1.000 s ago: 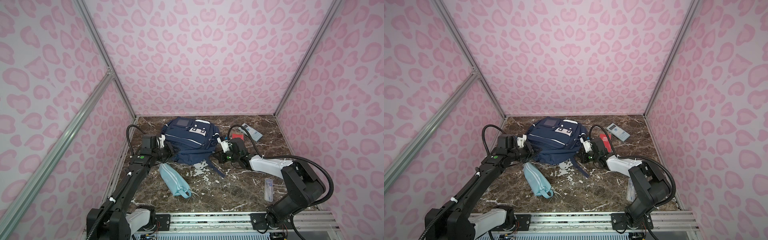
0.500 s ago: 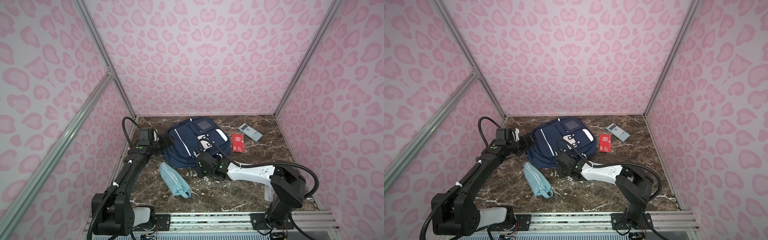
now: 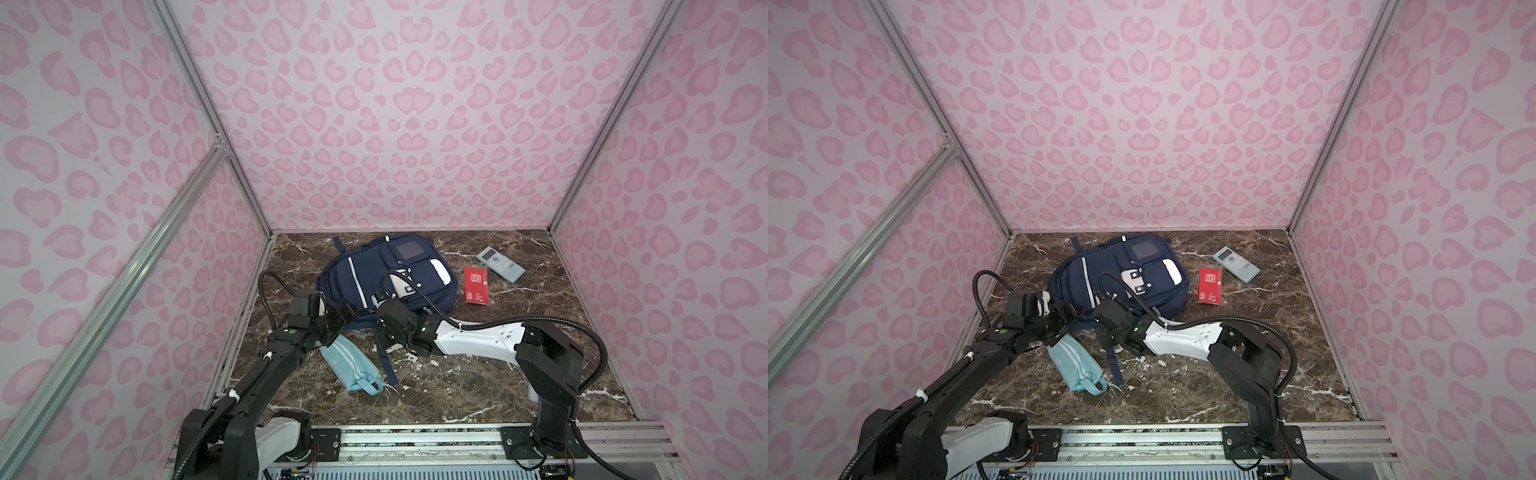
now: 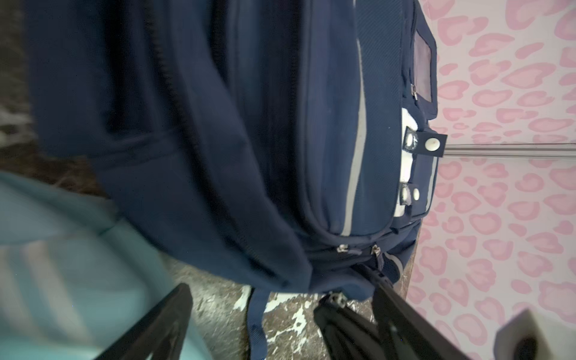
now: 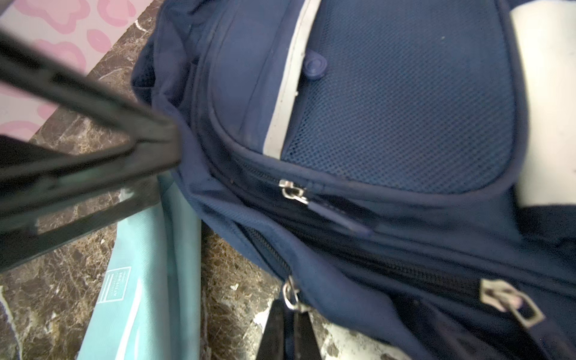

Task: Pack books, pencil case, and school supplies into a backpack
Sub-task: Zip the student bag at the center of the table.

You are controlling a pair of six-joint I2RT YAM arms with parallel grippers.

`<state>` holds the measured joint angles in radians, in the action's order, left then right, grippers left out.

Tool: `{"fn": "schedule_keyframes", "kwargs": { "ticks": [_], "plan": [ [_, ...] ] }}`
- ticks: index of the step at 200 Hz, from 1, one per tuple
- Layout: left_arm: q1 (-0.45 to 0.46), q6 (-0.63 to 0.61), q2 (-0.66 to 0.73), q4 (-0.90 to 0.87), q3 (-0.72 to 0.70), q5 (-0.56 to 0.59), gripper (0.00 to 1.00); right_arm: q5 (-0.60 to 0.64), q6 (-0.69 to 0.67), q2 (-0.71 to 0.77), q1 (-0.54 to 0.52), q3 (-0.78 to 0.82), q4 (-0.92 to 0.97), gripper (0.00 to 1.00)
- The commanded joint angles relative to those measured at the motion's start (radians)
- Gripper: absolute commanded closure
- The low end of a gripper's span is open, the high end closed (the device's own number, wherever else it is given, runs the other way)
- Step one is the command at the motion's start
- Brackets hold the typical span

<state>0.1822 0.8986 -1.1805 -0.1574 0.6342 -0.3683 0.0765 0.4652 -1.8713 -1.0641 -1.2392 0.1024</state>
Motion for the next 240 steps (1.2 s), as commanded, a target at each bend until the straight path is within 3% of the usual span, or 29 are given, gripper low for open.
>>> {"fn": "schedule_keyframes", "kwargs": {
  "ticks": [1,19,40,55,83,122,172,196,212,231,240],
  "plan": [
    [0.026,0.026,-0.051,0.131,0.046,0.049,0.2,-0.025,-0.069,0.014,-0.029,0.006,-0.076,1.0],
    [0.035,0.013,-0.11,0.135,0.074,0.041,0.69,-0.015,-0.067,0.034,-0.029,0.037,-0.089,1.0],
    [0.029,-0.051,-0.18,0.046,0.146,0.058,0.96,-0.011,-0.066,0.075,-0.014,0.089,-0.09,1.0],
    [0.022,-0.059,-0.186,0.05,0.15,0.037,0.97,0.013,-0.061,0.096,0.007,0.117,-0.049,1.0],
    [0.01,-0.061,-0.119,0.011,0.152,0.057,0.97,0.167,-0.007,0.125,0.084,0.236,0.051,1.0],
    [-0.035,-0.09,-0.053,-0.064,0.166,0.051,0.97,0.198,0.08,0.226,0.234,0.472,0.037,1.0],
    [-0.021,-0.099,-0.041,-0.062,0.175,0.018,0.97,0.21,0.074,0.267,0.246,0.554,0.04,1.0],
    [-0.036,-0.123,-0.034,-0.118,0.194,0.058,0.97,0.28,0.128,0.274,0.256,0.552,0.115,1.0],
    [-0.049,-0.13,-0.009,-0.113,0.19,0.046,0.97,0.226,0.119,0.303,0.286,0.603,0.086,1.0],
    [0.009,-0.115,-0.025,-0.08,0.188,0.009,0.97,0.127,0.083,0.339,0.277,0.628,0.019,1.0],
    [0.055,-0.108,-0.037,-0.059,0.187,0.003,0.97,0.108,0.045,0.361,0.238,0.615,-0.009,0.81]
  ]
}}
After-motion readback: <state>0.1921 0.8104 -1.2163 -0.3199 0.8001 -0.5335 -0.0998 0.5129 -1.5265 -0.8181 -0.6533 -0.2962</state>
